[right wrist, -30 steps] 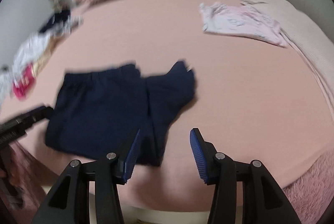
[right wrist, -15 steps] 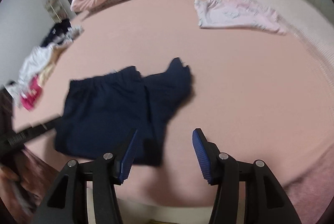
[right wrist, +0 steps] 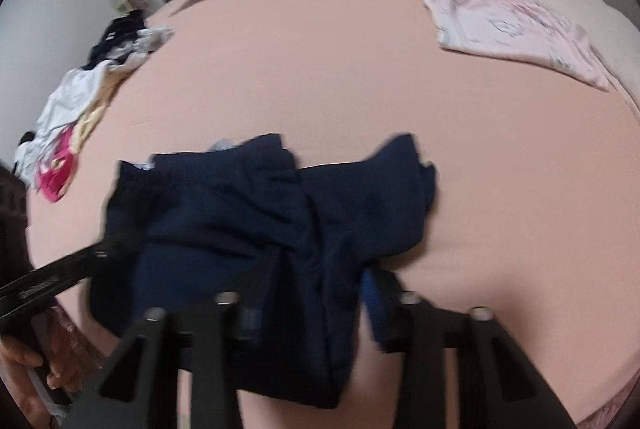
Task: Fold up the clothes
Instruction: 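Grasp the folded shorts with both grippers and lift them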
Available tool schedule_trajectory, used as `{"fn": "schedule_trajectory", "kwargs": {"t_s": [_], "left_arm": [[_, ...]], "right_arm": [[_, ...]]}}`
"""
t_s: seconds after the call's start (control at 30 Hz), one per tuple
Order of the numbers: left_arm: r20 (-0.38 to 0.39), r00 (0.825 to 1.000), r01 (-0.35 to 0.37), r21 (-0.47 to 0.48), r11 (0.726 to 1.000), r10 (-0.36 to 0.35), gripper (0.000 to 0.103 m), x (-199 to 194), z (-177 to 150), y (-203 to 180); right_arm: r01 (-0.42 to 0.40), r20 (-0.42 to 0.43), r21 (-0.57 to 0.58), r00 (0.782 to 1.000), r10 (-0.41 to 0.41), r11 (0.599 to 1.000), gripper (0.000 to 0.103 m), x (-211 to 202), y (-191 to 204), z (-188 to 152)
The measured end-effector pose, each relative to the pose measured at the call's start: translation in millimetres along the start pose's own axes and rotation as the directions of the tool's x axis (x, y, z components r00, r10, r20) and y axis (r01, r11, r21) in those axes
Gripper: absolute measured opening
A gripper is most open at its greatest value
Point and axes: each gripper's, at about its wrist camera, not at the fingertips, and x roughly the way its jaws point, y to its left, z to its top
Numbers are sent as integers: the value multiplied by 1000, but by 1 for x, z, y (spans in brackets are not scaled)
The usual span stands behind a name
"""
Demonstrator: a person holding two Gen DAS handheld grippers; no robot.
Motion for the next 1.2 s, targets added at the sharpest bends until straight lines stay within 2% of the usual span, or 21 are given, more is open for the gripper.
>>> {"fn": "schedule_trajectory", "kwargs": {"t_s": [0.07,0.2,0.27,0.33,0.47,0.57,0.67,0.73,1.0,1.2], "left_arm": [[9,1000,6,10,1000,-6,7,-2,-2,-2],[-1,1000,28,-8,1000,-29,9,4,0,4],[-7,998,68,-44,997,-68,11,9,0,11],[-23,998,62,-38,997,-63,11,9,3,10],[-53,997,51,-25,998,-53,11,10,9,8],[-21,1000,17,59,998,-16,9,-7,10,-20],[24,1000,-1,163,987,-3,8,-28,10,-54],[35,999,10,194,981,-17,8,-38,14,-71],[25,999,41,210,977,-48,8,-45,17,-98],[-18,999,30,235,972,-27,8,-30,13,-105]], "right_arm": [[-39,-3,-8,999,39,999,18,-2,6,-4],[-39,-5,5,999,40,999,18,0,10,-9],[-59,-18,35,998,60,998,19,3,6,-10],[-57,-9,26,998,57,998,18,2,9,-12],[8,26,-62,1000,-6,998,13,-1,24,-16],[28,52,-81,998,-24,996,11,-10,29,-16],[-4,89,-59,996,9,998,10,-29,24,-13],[-28,110,-36,993,31,999,10,-46,21,-11],[-82,174,19,982,78,996,10,-90,3,4],[-67,110,77,992,58,995,10,-72,-18,-8]]}}
